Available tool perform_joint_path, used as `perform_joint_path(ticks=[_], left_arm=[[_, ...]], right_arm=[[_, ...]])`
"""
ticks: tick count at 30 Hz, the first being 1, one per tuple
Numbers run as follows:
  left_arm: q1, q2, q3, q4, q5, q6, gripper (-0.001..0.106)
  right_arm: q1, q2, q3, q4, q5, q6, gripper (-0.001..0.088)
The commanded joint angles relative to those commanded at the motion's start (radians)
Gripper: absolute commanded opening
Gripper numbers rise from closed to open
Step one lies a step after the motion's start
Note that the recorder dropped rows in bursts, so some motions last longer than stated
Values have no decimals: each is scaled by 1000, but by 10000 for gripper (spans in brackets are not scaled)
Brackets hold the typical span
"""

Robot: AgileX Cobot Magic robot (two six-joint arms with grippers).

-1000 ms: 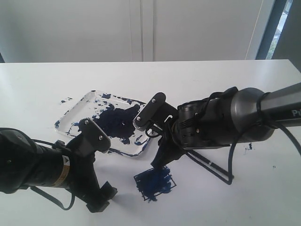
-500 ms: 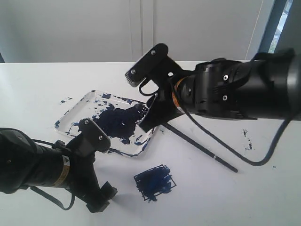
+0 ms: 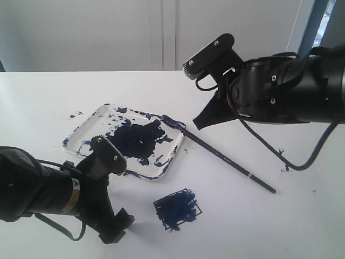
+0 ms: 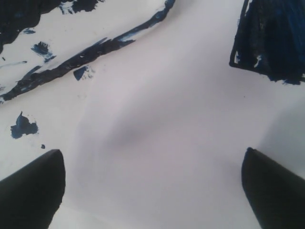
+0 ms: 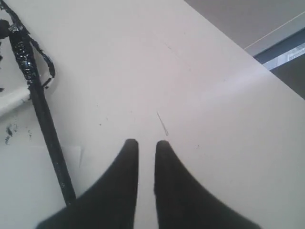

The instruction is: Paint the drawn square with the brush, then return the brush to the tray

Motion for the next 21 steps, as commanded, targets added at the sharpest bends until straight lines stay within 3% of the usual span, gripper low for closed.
perform_joint_path(ticks=[7, 12, 21], left_arm=[[0, 0, 0, 0, 0, 0, 1011], [0, 0, 0, 0, 2, 0, 1011], [0, 0, 0, 0, 2, 2, 1011]], right_arm=[[-3, 5, 0, 46, -38, 31, 0], [27, -87, 0, 54, -134, 31, 0], [45, -282, 0, 95, -179, 79, 0]])
